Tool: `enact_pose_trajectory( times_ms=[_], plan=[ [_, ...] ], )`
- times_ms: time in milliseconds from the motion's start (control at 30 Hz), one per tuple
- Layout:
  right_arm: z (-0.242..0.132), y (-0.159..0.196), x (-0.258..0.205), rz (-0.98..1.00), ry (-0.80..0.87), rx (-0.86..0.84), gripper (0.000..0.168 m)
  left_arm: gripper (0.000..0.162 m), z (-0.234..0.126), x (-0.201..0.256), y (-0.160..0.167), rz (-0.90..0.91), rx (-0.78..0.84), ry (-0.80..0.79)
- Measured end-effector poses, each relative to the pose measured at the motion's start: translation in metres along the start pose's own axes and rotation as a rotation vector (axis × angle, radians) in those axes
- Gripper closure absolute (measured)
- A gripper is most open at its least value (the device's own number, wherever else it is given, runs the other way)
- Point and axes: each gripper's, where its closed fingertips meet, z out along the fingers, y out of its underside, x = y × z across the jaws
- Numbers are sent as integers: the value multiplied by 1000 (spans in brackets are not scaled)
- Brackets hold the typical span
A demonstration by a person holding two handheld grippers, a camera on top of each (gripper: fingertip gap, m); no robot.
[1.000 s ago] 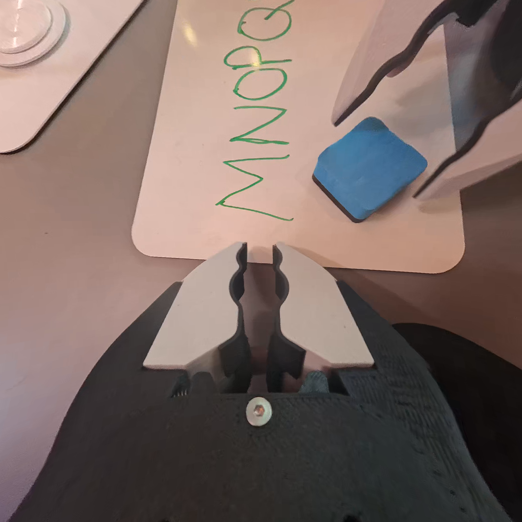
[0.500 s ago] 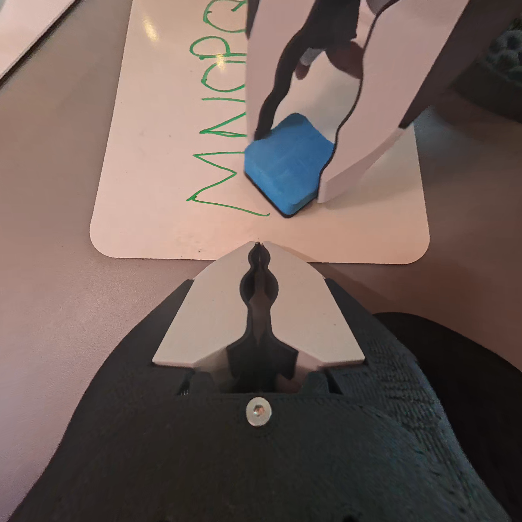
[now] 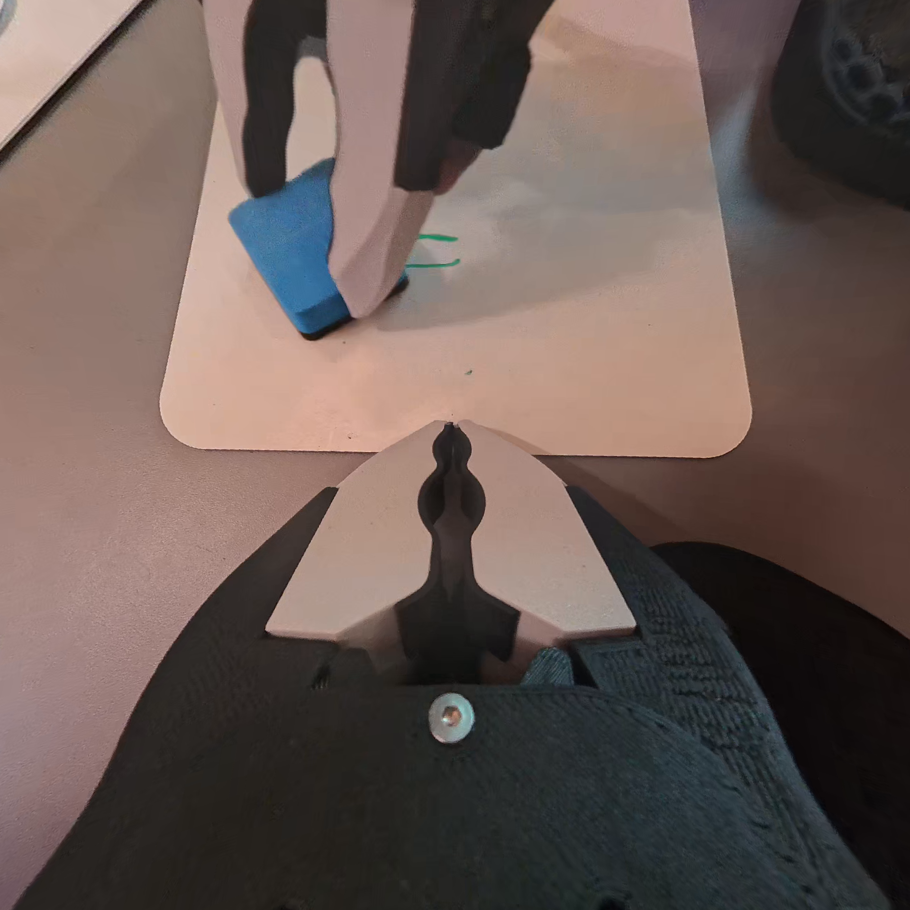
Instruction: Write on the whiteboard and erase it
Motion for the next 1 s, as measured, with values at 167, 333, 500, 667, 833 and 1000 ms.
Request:
enact_pose_trajectory(
  times_ms=[167,333,500,667,833,1000],
  plan=[
    [-1,8,-51,-172,-127,-27,115,161,0,0,0,-2,2,1],
    [-29,46,59,164,105,-30,115,160,0,0,0,13,1,-8],
    [-13,23,5,45,14,65,115,160,1,0,0,7,5,-2],
    [-31,50,45,151,70,52,115,160,1,0,0,10,7,-5],
    [-89,131,153,536,355,86,115,159,3,0,2,18,-10,-8],
    [-55,87,85,375,232,94,115,161,3,1,2,52,-6,-26]
  ],
)
